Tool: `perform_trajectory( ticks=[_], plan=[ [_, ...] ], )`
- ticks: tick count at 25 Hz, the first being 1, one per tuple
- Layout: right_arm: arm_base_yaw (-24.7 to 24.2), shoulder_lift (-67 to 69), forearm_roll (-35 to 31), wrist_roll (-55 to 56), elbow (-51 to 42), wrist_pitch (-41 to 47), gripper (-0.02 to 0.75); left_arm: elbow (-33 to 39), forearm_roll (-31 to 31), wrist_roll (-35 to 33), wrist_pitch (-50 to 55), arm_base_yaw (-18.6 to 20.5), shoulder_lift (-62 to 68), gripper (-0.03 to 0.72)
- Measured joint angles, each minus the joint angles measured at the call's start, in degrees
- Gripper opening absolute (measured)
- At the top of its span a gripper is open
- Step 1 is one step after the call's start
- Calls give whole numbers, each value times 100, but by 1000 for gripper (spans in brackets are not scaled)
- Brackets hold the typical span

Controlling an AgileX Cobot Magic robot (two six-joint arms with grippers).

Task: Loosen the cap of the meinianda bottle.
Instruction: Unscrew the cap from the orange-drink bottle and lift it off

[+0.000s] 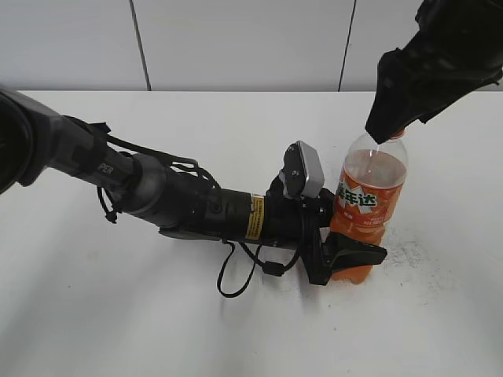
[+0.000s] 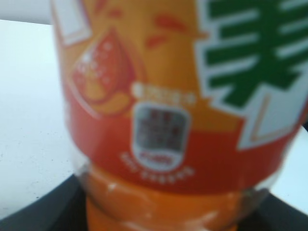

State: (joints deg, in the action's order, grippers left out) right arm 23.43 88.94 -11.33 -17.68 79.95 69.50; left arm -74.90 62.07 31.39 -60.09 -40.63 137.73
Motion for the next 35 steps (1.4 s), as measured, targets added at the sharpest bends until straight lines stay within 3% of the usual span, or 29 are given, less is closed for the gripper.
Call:
perform_trajectory(
  ticks=[3,8,12,18,25,35],
  plan=[
    [0,0,0,929,0,0,524,0,0,0,0,0,0,496],
    [0,0,0,2145,0,-83,507,0,0,0,0,0,0,496],
    [0,0,0,2371,0,-285,447,0,0,0,0,0,0,496],
    [0,0,-34,2388,0,-413,288,0,0,0,6,0,0,496],
    [0,0,-65,1702,17,-211,273,0,22,-59,6,-5,0,496],
    [0,0,-175,-696,23,-152,272,0,60,-88,6,-5,-5,496]
  ],
)
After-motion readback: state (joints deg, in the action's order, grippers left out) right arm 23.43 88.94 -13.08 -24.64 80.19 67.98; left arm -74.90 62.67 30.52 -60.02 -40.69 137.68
